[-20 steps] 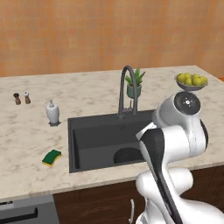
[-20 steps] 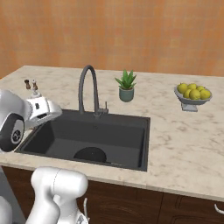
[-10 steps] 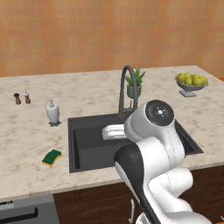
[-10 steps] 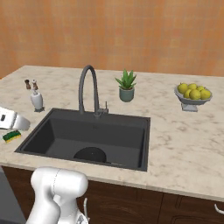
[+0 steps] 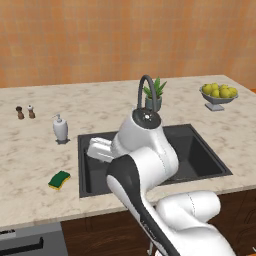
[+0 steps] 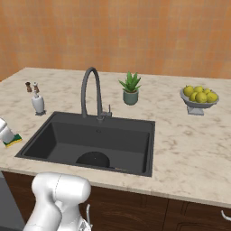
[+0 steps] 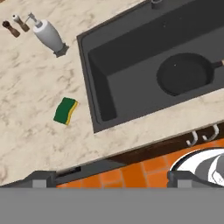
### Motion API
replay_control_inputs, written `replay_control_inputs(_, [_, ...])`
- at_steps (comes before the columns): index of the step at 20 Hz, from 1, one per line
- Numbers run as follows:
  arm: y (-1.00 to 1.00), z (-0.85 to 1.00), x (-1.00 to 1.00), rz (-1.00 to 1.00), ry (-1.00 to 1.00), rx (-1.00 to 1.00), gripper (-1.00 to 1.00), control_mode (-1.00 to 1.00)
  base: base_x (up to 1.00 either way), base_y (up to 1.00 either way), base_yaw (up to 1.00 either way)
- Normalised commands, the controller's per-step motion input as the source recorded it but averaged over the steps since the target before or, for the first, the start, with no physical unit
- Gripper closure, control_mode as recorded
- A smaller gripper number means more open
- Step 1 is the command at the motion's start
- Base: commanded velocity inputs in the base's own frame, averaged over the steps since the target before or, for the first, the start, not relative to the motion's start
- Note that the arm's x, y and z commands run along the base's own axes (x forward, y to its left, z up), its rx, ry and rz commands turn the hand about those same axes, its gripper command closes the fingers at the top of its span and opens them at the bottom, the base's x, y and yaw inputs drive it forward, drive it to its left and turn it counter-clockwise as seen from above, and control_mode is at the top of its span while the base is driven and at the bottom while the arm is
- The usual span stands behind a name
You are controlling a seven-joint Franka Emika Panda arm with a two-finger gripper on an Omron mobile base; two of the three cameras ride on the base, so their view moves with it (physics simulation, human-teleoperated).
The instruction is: Pick the pan and sponge and place them into the sink. Then turn on the water.
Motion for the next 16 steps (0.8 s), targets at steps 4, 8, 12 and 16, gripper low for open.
replay_control_inputs(4, [0.75, -0.49, 0.68, -0.08, 0.31, 0.00, -1.00, -1.00, 0.00, 0.00, 0.00])
replay_control_inputs(8, [0.78, -0.45, 0.57, -0.13, 0.22, 0.00, -1.00, -1.00, 0.00, 0.00, 0.00])
replay_control_inputs(12, [0.52, -0.37, 0.56, -0.04, 0.17, 0.00, -1.00, -1.00, 0.00, 0.00, 0.00])
replay_control_inputs(16, [0.33, -0.34, 0.64, 0.02, 0.06, 0.00, -1.00, -1.00, 0.00, 0.00, 0.00])
